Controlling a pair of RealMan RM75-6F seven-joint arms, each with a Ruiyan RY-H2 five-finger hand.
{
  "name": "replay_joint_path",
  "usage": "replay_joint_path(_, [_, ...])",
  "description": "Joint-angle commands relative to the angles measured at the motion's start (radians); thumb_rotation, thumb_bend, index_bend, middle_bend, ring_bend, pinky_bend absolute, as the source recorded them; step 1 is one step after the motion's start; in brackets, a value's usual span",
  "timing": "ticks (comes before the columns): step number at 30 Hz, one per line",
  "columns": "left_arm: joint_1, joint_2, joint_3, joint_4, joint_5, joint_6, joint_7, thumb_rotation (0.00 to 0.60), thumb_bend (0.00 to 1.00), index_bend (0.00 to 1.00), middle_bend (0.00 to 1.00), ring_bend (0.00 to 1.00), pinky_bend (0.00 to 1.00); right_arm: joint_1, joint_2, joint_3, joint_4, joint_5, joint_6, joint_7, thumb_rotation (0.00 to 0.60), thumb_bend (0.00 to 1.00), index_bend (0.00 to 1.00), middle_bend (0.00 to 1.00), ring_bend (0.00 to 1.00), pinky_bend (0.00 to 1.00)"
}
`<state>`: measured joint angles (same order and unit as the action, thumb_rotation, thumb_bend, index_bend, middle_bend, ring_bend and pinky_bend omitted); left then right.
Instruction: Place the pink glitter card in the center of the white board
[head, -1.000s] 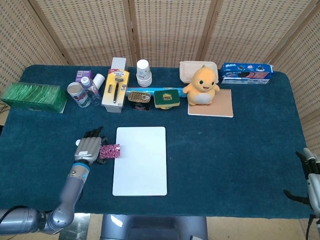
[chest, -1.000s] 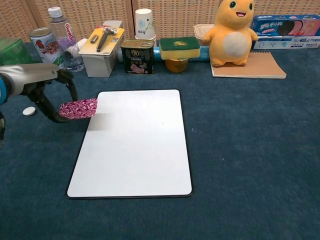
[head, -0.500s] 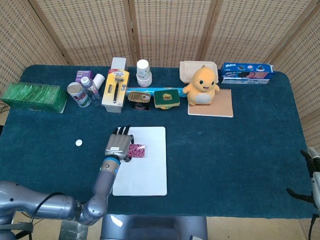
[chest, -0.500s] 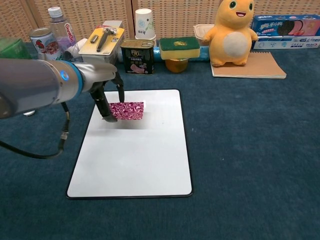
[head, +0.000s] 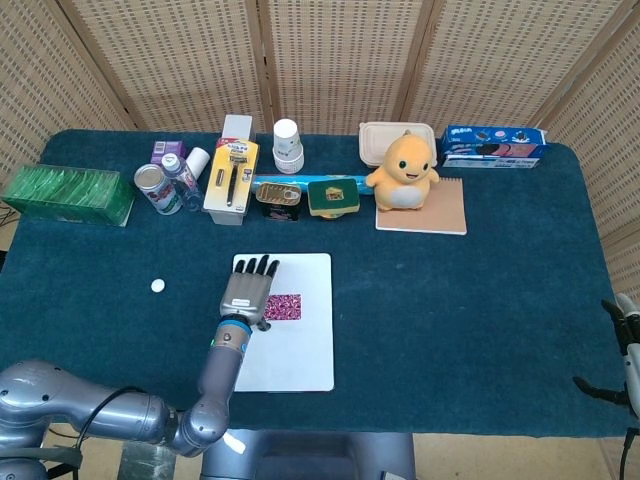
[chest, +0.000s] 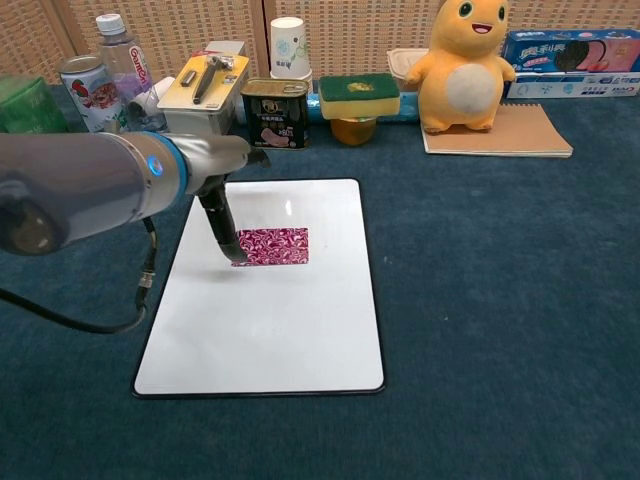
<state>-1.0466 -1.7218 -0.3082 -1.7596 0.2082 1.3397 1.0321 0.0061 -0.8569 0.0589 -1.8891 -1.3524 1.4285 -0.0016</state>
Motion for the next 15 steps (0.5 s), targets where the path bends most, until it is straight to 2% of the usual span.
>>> replay_joint_path(1, [0.049, 0.070, 0.031, -0.043, 0.059, 0.010, -0.047, 0.600, 0.10, 0.00, 0.00, 0.00, 0.05, 0.000, -0.001, -0.001, -0.001, -0.002, 0.000, -0.003, 0.600, 0.02, 0.00, 0.00, 0.00, 0.00])
replay_joint_path(6, [0.131, 0.193, 0.084, -0.076, 0.138, -0.025, -0.134, 0.600, 0.11, 0.00, 0.00, 0.00, 0.05, 0.001, -0.006, -0.005, -0.004, -0.006, -0.002, -0.015, 0.600, 0.02, 0.00, 0.00, 0.00, 0.00])
replay_joint_path(9, [0.202, 0.296, 0.141, -0.077, 0.220, -0.088, -0.223, 0.600, 0.12, 0.00, 0.00, 0.00, 0.05, 0.001, -0.009, -0.008, -0.008, -0.011, 0.000, -0.025, 0.600, 0.02, 0.00, 0.00, 0.00, 0.00])
replay_joint_path(15, [0.304, 0.443, 0.211, -0.038, 0.352, -0.207, -0.394, 0.600, 0.12, 0.00, 0.00, 0.00, 0.05, 0.000, -0.015, -0.012, -0.012, -0.015, 0.002, -0.038, 0.600, 0.02, 0.00, 0.00, 0.00, 0.00])
